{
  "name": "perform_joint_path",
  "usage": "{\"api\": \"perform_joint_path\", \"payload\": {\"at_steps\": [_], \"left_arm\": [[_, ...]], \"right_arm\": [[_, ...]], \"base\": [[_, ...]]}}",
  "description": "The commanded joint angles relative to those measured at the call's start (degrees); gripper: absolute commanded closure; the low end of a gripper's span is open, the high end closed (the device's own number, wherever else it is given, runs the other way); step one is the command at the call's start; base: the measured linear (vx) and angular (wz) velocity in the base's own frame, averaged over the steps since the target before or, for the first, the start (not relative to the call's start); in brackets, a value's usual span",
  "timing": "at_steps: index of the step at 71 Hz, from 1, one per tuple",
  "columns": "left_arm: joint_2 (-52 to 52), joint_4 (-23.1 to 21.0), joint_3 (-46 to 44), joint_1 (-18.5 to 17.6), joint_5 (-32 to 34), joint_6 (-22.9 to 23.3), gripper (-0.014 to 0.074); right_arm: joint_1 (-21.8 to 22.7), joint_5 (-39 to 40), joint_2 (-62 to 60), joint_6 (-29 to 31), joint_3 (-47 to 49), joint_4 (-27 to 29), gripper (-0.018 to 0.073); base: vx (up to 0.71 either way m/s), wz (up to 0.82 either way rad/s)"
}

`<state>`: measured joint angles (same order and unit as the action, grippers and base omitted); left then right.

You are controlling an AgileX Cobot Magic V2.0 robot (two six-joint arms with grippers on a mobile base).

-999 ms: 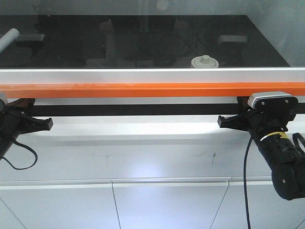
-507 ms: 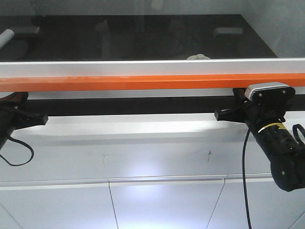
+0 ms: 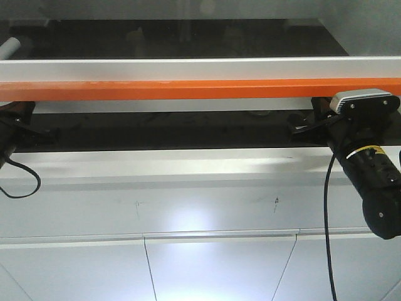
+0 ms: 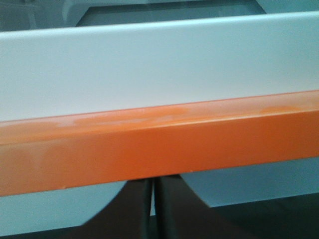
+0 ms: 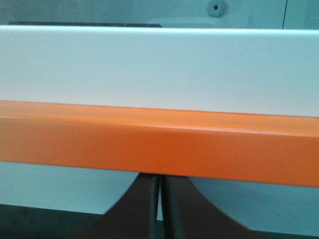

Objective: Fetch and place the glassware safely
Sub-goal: 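Push the orange handle upward with both grippers to lift the window, then lower both grippers below the opened window toward the countertop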

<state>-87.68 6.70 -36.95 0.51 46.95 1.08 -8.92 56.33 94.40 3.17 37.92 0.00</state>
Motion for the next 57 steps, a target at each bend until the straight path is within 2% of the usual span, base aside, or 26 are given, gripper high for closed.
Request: {"api": "perform_joint_path", "payload": {"at_steps": [1, 57], "left_arm": [[3.99, 0.73, -6.27, -0.29, 15.65, 0.12, 0.0597], [11.70, 0.73, -7.19, -0.29, 13.70, 0.18, 0.0597]], "right_arm": [[0.08, 12.36, -4.10, 0.86, 5.05, -0.50, 0.0560], [0.08, 9.81, -13.02, 0.86, 5.05, -0.43, 0.0560]], "base": [[-0.01, 0.02], [0.00, 0.00]]}}
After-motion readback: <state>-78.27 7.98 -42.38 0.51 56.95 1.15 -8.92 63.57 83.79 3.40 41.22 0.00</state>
